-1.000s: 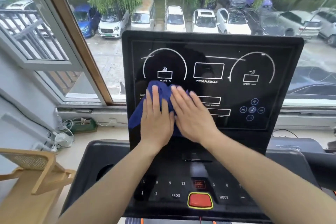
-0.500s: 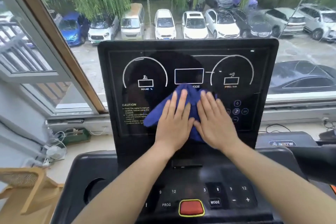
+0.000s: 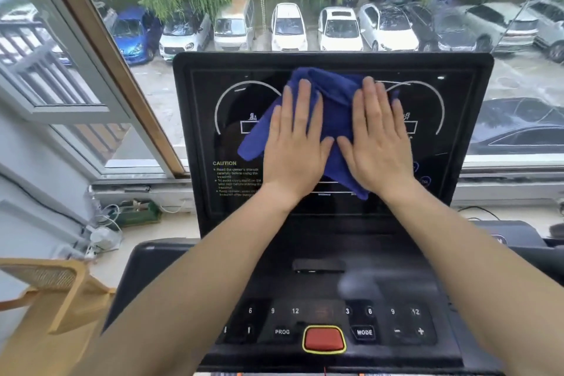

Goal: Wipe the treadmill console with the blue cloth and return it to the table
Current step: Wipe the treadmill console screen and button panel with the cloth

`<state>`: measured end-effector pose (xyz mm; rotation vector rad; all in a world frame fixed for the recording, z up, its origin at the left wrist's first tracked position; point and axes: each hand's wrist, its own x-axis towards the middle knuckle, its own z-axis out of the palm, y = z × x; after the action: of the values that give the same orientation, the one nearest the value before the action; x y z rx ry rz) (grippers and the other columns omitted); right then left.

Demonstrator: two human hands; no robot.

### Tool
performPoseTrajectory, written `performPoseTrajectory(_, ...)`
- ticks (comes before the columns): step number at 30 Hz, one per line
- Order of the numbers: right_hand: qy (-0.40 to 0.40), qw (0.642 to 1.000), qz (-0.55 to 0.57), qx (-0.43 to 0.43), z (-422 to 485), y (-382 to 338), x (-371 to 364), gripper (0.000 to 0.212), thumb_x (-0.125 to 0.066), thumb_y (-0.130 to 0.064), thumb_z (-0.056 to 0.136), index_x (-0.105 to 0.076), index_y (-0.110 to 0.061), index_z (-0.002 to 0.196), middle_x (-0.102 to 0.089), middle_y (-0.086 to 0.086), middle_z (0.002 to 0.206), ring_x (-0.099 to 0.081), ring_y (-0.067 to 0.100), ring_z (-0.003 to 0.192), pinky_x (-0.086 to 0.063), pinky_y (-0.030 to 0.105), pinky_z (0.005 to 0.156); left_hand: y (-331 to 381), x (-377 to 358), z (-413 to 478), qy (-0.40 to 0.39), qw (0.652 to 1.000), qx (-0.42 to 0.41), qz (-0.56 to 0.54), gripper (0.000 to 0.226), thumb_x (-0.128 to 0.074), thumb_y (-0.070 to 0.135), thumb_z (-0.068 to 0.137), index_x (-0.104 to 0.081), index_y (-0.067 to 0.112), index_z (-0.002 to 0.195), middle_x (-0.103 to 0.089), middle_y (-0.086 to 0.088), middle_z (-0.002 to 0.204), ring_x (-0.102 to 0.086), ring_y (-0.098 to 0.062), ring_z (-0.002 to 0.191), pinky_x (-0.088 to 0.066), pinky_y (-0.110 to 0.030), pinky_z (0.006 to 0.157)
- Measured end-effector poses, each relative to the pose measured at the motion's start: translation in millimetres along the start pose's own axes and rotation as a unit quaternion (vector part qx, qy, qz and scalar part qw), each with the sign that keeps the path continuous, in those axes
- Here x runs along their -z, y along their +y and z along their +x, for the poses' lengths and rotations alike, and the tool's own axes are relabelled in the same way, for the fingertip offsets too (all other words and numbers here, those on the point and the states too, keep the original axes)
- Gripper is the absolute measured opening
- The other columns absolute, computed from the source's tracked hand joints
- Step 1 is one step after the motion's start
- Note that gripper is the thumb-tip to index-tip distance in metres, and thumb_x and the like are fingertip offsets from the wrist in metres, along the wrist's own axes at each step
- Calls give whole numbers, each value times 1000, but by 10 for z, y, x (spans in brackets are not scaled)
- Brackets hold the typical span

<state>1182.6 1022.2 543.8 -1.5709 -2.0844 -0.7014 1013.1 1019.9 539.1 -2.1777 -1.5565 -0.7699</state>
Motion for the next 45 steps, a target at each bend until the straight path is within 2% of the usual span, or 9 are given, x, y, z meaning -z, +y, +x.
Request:
performPoseTrajectory(2, -24, 1000, 8, -15, -378, -65, -120, 79, -44, -38, 101, -8, 4, 156, 3, 19, 164, 4, 32, 154, 2, 45, 125, 100, -156, -393, -22, 999, -38, -15, 74, -43, 42, 102, -14, 4, 158, 15, -16, 163, -2, -42, 153, -1, -48, 124)
performPoseTrajectory(9, -73, 977, 8, 198, -806, -812, -319, 71, -46, -36, 101, -17, 5, 152, -8, 18, 164, -14, 35, 152, -5, 44, 125, -458, -283, -1458, -56, 998, -11, 17, 71, -48, 40, 101, -19, 5, 155, 15, -13, 167, -3, -38, 153, 3, -41, 125)
performPoseTrajectory(13, -46, 976, 24, 210, -208, -1398, -257, 67, -30, -35, 106, -4, 3, 156, -2, 18, 167, -5, 32, 155, -3, 44, 126, -1100, -52, -1273, -40, 996, 58, 52, 72, -34, 45, 104, -10, 2, 156, 1, -17, 164, -2, -37, 152, 5, -41, 124)
performPoseTrajectory(17, -73, 974, 37, 212, -253, -1713, -288, 70, -28, -36, 107, 5, 2, 156, 9, 18, 167, 6, 32, 155, 0, 44, 126, -1326, -26, -1528, -62, 993, 84, 61, 73, -31, 47, 105, -5, 1, 155, 22, -18, 165, 24, -32, 152, 13, -39, 125)
performPoseTrajectory(21, -107, 960, 21, 259, -663, -1546, -363, 73, -31, -40, 106, 2, -1, 158, 13, 15, 166, 7, 28, 155, -1, 42, 127, -1072, -152, -1828, -90, 992, 75, 51, 74, -35, 42, 103, -5, -1, 156, 28, -19, 162, 22, -36, 151, 6, -46, 125)
performPoseTrajectory(31, -160, 987, -15, -29, -1606, -375, -278, 79, -36, -47, 99, -4, -4, 158, 8, 14, 167, 1, 26, 156, -1, 43, 126, 275, -437, -1294, -106, 986, -126, -15, 64, -34, 35, 101, -12, 6, 154, 29, -14, 163, 9, -38, 152, 5, -45, 124)
performPoseTrajectory(36, -143, 987, -44, -63, -1417, 138, -186, 81, -36, -52, 98, -17, 2, 156, -4, 16, 165, -11, 31, 154, 1, 44, 124, 641, -464, -750, -102, 972, -208, 33, 65, -43, 40, 103, -20, 9, 155, 30, -16, 161, 4, -34, 153, 13, -44, 122)
performPoseTrajectory(40, -55, 994, -38, -82, -494, 613, -9, 80, -32, -53, 101, -20, 6, 154, -14, 24, 164, -13, 36, 153, 0, 45, 123, 700, -226, 237, 0, 983, -180, 41, 63, -43, 38, 103, -26, 10, 157, -9, -14, 168, -11, -33, 154, 0, -43, 125)
performPoseTrajectory(45, -2, 993, 7, -118, 2, 818, 109, 75, -28, -48, 104, -14, 4, 156, -9, 23, 166, -7, 36, 154, 2, 43, 124, 819, -57, 757, 29, 993, -116, 20, 64, -35, 38, 105, -17, 9, 159, -9, -15, 168, -7, -35, 155, -1, -44, 124)
